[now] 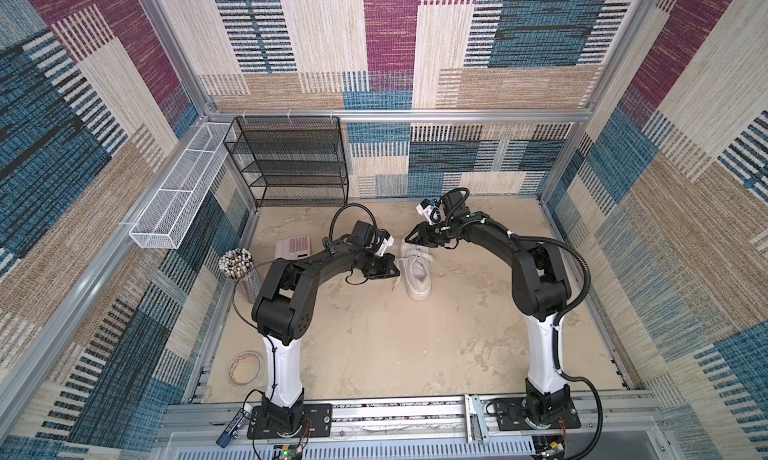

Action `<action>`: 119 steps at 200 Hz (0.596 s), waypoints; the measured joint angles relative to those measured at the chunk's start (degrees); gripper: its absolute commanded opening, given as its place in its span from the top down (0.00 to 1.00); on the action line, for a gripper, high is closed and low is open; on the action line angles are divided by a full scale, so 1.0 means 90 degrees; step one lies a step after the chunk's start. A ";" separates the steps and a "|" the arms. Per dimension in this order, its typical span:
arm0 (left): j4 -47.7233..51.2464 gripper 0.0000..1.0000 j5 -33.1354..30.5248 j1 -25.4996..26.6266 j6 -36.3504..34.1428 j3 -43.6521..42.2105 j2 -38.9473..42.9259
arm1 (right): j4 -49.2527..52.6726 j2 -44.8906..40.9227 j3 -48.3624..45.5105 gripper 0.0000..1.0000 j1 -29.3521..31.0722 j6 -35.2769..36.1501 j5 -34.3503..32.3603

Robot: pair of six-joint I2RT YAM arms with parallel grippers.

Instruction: Tie the shoes

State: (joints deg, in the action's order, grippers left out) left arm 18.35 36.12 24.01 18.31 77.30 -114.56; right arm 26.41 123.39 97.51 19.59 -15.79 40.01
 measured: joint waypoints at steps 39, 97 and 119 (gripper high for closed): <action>0.0352 1.00 -0.0172 -0.0032 -0.0061 0.0197 -0.0097 | -0.0029 -0.0148 -0.0260 0.95 0.0007 0.0027 0.0126; 0.1144 1.00 -0.0631 -0.0085 -0.0571 0.1358 -0.0656 | -0.0471 -0.0636 -0.0869 0.99 0.0007 -0.0061 0.0236; 0.1564 1.00 -0.0712 -0.0097 -0.0755 0.2011 -0.0993 | -0.0588 -0.0716 -0.1112 0.99 0.0015 -0.0129 0.0359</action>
State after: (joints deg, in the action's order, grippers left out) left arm 32.42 29.71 23.14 11.51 95.39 -123.50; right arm 21.12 116.95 87.50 19.73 -16.95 43.24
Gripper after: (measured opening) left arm 0.049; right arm 0.054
